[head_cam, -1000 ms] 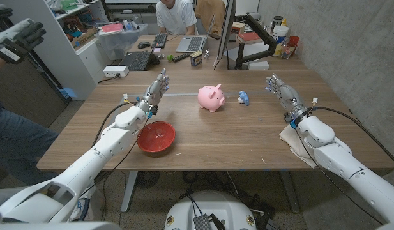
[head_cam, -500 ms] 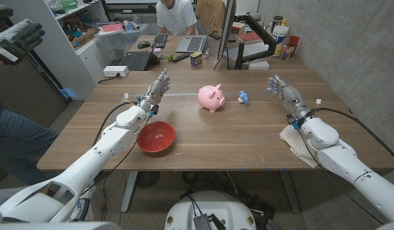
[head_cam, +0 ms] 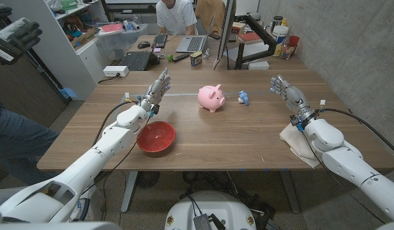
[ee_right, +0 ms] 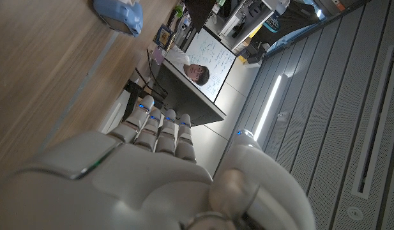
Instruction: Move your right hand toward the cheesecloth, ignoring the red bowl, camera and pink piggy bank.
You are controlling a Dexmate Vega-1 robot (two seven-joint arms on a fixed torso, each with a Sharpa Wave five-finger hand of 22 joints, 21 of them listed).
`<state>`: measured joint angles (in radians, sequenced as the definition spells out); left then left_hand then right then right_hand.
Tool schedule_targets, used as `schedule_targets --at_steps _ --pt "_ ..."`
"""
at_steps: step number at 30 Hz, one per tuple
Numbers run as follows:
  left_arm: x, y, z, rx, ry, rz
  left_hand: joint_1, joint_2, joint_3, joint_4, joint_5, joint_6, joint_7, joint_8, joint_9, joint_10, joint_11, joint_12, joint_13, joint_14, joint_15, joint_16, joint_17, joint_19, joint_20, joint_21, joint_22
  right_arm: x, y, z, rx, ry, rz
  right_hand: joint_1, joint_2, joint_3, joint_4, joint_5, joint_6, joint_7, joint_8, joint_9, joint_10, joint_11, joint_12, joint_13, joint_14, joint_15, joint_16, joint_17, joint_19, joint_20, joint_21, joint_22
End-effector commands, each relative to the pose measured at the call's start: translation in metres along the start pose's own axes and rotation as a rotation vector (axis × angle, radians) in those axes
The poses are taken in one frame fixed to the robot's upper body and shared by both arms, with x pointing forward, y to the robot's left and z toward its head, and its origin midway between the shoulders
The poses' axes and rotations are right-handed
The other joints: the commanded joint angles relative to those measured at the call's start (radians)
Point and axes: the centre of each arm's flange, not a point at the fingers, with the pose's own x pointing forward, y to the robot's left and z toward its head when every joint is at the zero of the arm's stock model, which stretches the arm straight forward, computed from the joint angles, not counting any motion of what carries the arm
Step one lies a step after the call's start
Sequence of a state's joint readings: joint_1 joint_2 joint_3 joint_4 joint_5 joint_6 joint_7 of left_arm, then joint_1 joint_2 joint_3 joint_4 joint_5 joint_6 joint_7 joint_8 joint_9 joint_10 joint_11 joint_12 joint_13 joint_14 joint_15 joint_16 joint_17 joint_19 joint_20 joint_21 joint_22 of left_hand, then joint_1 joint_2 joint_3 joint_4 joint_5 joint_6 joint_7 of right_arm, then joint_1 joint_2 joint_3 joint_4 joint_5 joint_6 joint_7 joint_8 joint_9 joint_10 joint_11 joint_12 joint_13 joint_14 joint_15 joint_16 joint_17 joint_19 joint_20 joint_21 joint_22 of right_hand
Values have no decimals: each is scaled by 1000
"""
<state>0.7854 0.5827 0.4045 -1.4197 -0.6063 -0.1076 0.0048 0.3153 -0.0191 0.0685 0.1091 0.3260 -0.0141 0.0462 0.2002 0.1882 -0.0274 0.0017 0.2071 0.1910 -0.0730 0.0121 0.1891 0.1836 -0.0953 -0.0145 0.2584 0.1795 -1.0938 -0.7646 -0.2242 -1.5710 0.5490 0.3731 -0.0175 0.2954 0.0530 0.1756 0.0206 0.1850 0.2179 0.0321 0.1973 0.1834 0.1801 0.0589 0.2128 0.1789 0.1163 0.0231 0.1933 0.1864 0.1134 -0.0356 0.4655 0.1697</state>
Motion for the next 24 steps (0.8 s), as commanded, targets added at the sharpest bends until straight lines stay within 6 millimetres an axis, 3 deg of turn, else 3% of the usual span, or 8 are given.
schedule_targets --at_steps 1,24 --pt "-2 3 2 2 -4 11 3 7 -4 0 6 1 0 3 3 -2 -7 1 2 -2 -4 3 4 2 -7 -8 1 -9 -6 6 -34 0 -10 2 7 0 -6 3 2 -10 -1 5 3 3 -3 5 5 -5 3 3 12 -4 -1 6" --pt "-4 -6 1 11 0 5 6 11 -7 0 5 -10 -2 -2 3 -6 -7 -1 2 -3 -5 3 4 2 -4 -14 1 -27 -13 15 -161 9 17 3 11 1 -9 4 -1 -23 -3 5 5 1 -3 5 10 -7 4 2 18 -3 -11 6"
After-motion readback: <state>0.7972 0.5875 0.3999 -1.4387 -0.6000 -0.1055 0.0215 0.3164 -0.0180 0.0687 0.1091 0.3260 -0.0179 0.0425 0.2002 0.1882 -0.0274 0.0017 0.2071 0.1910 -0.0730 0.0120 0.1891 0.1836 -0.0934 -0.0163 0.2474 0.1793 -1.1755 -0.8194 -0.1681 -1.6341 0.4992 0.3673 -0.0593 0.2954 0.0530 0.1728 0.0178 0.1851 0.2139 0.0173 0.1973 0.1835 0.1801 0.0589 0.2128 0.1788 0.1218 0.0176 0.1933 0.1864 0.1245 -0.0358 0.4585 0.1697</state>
